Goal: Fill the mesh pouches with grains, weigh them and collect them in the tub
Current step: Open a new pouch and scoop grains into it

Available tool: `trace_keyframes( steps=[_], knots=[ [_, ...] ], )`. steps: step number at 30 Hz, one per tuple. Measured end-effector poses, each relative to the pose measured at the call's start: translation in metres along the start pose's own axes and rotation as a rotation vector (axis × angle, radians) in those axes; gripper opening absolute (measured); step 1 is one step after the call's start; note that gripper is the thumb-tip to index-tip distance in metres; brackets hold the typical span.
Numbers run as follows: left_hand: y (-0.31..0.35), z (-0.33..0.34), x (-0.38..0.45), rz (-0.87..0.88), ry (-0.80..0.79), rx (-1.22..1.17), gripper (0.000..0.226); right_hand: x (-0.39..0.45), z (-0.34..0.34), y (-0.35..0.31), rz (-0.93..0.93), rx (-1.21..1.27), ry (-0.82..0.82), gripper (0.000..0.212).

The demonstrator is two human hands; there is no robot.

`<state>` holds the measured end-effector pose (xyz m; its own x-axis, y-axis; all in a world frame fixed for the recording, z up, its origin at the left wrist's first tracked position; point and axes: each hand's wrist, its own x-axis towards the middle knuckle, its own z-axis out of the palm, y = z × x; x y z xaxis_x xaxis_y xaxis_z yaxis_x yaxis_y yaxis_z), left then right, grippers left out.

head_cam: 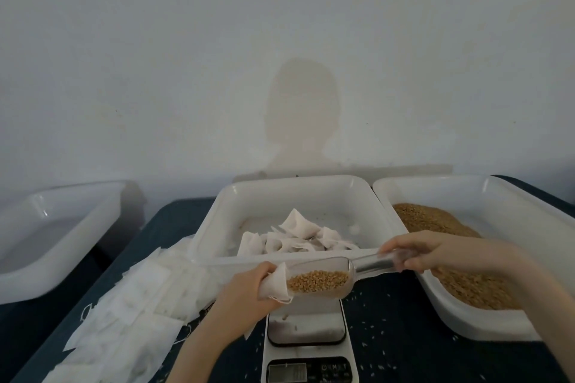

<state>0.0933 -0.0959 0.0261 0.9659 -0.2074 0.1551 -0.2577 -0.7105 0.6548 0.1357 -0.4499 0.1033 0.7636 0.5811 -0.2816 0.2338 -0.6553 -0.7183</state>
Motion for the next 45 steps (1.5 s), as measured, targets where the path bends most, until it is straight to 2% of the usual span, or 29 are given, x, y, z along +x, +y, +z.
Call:
trace_keyframes(
  steps=[8,12,14,18,21,25,29,34,38,42,45],
  knots=[
    [0.006,0.017,0.008,-0.020,-0.048,0.090,0.050,0.002,0.003,-0.004,-0.014,0.000,-0.010,0.034],
    [0.013,0.023,0.008,-0.010,-0.083,0.145,0.046,0.002,0.004,-0.014,-0.043,-0.057,0.048,0.030],
    [0.017,0.026,0.007,-0.014,-0.081,0.109,0.039,0.001,0.002,-0.023,-0.126,-0.057,0.186,0.030],
    [0.026,0.039,0.007,-0.026,-0.072,-0.029,0.026,0.011,0.004,-0.050,-0.369,0.314,0.551,0.041],
    [0.030,0.045,0.010,-0.040,-0.023,-0.088,0.028,0.030,0.018,-0.075,-0.484,0.453,0.673,0.045],
    [0.036,0.046,0.014,-0.022,0.039,-0.153,0.021,0.048,0.030,-0.099,-0.572,0.472,0.780,0.034],
    [0.035,0.043,0.016,-0.011,0.086,-0.161,0.029,0.055,0.031,-0.112,-0.636,0.430,0.806,0.031],
    [0.031,0.037,0.017,-0.015,0.087,-0.125,0.044,0.049,0.024,-0.105,-0.628,0.468,0.776,0.030],
    [0.036,0.036,0.018,0.001,0.089,-0.131,0.030,0.037,0.016,-0.096,-0.625,0.472,0.757,0.029],
    [0.048,0.037,0.021,-0.011,0.048,-0.169,0.039,0.035,0.015,-0.104,-0.647,0.409,0.786,0.028],
    [0.057,0.037,0.023,-0.017,0.054,-0.200,0.033,0.030,0.010,-0.104,-0.636,0.416,0.825,0.023]
  ],
)
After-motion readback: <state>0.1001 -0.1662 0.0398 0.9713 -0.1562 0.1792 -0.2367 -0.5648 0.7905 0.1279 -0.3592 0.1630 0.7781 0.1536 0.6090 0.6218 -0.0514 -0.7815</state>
